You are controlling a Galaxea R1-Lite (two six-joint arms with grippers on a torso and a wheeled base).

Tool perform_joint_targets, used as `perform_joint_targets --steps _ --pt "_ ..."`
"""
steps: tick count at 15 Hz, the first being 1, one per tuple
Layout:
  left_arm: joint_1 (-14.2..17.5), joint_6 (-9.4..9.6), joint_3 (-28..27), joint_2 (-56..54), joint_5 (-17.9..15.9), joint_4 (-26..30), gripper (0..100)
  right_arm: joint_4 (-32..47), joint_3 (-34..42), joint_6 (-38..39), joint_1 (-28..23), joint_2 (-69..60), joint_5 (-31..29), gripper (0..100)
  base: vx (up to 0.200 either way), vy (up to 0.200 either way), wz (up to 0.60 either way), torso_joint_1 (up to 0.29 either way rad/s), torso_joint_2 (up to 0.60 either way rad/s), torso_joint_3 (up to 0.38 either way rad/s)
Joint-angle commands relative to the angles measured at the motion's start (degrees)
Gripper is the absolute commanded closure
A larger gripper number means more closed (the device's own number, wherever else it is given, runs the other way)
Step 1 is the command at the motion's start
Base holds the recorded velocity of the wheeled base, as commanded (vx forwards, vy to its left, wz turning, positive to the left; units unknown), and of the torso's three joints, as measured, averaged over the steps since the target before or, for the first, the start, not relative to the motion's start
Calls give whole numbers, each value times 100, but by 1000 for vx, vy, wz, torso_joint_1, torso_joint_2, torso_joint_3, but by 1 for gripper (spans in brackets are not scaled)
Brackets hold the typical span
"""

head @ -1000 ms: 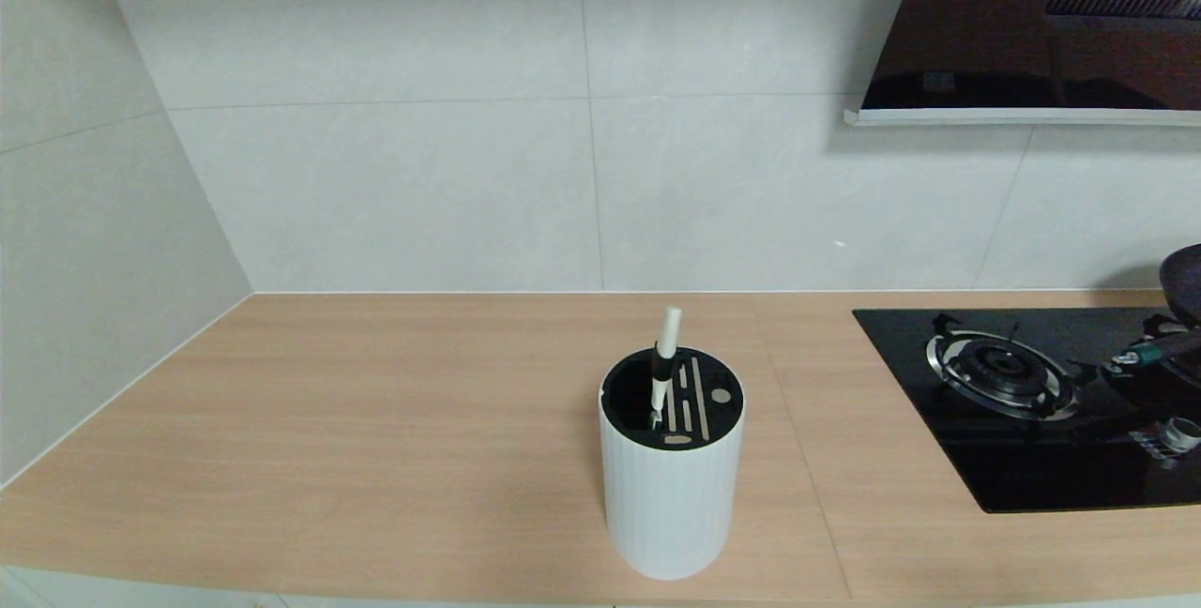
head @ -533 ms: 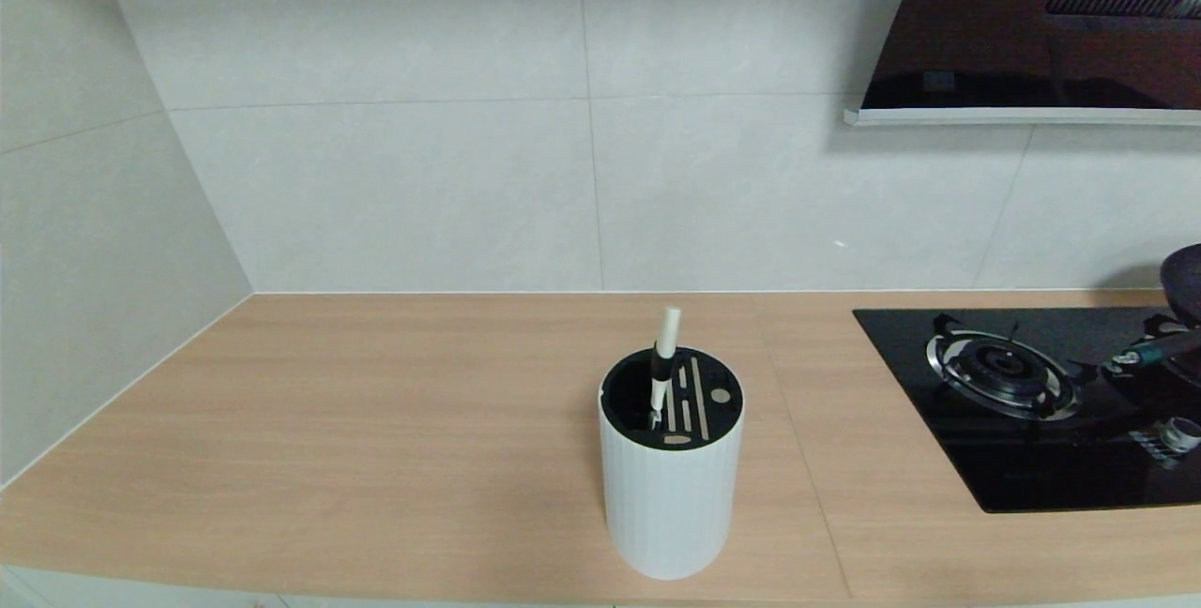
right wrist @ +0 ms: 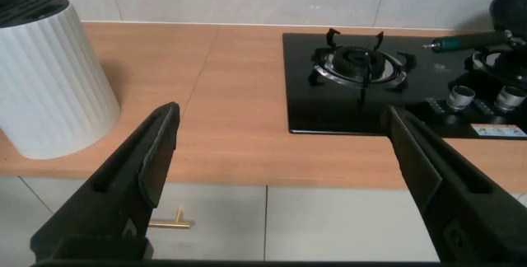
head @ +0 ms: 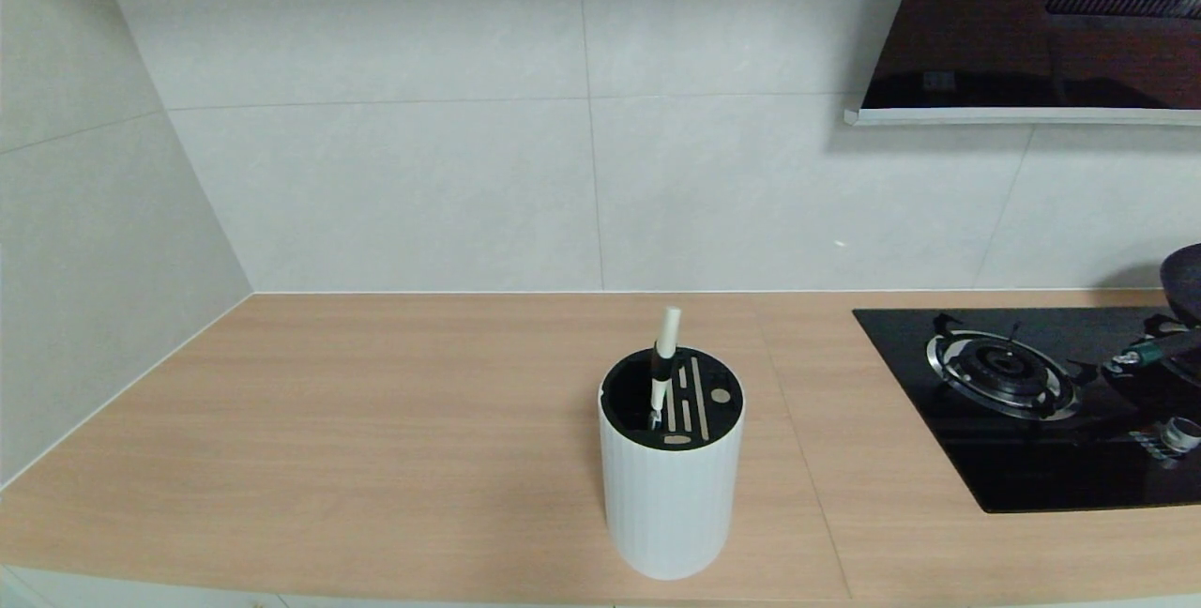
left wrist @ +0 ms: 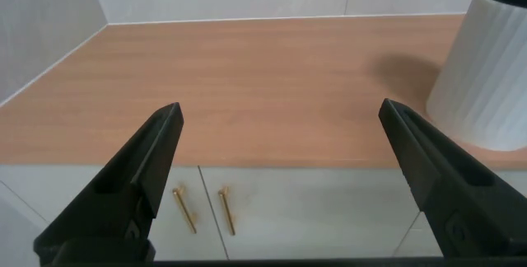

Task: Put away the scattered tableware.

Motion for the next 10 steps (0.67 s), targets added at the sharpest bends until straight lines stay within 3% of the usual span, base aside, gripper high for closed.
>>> perform_joint_targets --steps 1,10 --pt "2 -56 2 11 3 -5 0 36 11 -4 0 8 4 0 0 0 0 0 0 0" --pt "2 -135 -6 11 3 -5 0 27 11 84 26 8 83 0 0 0 0 0 0 0"
